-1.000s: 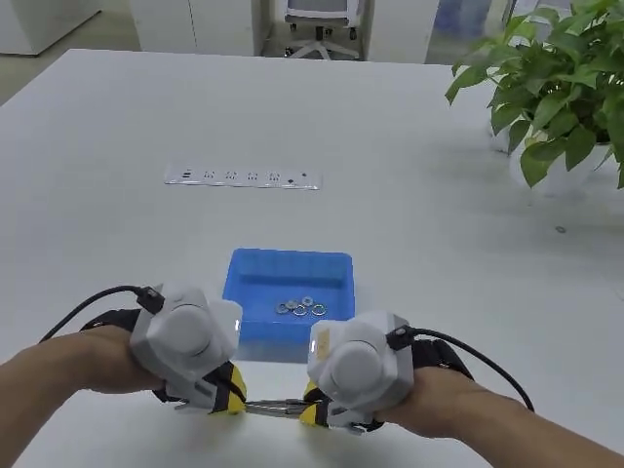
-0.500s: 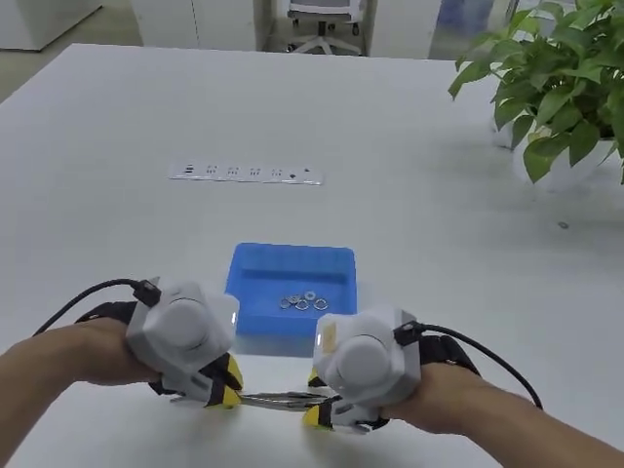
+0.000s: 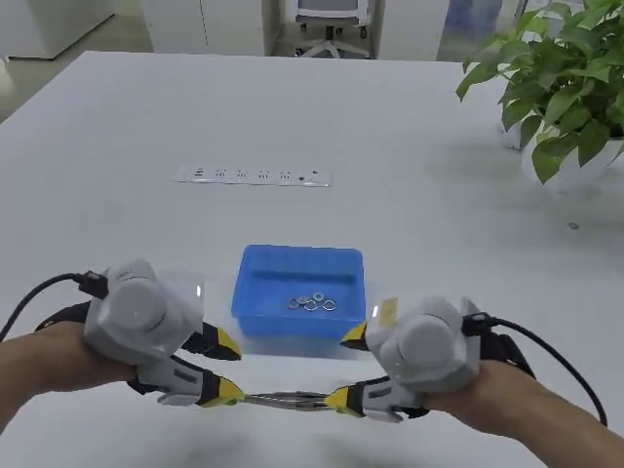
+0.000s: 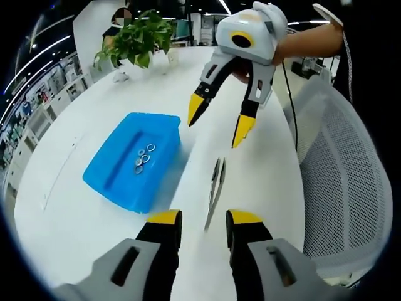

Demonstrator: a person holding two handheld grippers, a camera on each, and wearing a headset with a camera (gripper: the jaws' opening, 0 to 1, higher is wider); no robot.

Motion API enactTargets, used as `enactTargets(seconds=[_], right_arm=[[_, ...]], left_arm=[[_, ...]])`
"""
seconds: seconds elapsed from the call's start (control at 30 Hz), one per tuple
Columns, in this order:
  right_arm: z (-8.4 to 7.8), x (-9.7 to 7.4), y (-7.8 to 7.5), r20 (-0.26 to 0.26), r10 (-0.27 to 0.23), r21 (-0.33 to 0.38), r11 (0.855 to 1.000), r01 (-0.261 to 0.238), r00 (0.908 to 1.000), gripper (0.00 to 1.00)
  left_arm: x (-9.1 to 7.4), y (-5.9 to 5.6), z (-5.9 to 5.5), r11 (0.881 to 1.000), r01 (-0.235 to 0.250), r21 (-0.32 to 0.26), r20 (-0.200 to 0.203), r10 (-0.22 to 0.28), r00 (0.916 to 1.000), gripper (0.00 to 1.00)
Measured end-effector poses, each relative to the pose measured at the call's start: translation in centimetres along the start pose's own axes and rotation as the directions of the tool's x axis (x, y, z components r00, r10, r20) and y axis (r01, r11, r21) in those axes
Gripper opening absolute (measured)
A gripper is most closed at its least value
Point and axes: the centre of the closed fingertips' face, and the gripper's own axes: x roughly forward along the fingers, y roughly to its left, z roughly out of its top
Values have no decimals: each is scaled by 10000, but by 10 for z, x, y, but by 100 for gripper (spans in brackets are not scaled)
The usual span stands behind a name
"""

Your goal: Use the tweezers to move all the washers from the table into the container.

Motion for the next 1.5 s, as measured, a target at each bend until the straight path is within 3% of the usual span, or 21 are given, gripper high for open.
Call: enactTargets(seconds=[0.2,0.3,0.53,0.7,0.9,1.07,1.5], right_arm=[[-5,-26,-18,514,-752,618,9955,720,9958,61],[-12,-42,-29,792,-1187,1090,9880,1098,9898,67],[-25,-56,-38,1013,-1368,1657,9790,1189,9854,80],[-24,-57,-39,1086,-1304,1527,9818,1131,9855,89],[-23,-57,-38,1111,-1152,1519,9836,976,9871,100],[-30,-57,-33,949,-854,1444,9870,712,9918,100],[-37,-59,-30,760,-725,1471,9873,607,9945,100]], left_arm=[[-16,4,6,9986,-506,-129,422,511,9978,47],[-26,7,13,9965,-764,-333,901,792,9928,56],[-31,16,27,9940,-1086,-138,1283,1094,9857,73],[-34,25,33,9936,-1122,-84,1374,1123,9841,82],[-34,25,31,9964,-832,168,1172,807,9898,91],[-35,23,28,9977,-653,186,1042,630,9926,98],[-35,18,21,9991,-413,-14,925,413,9949,99]])
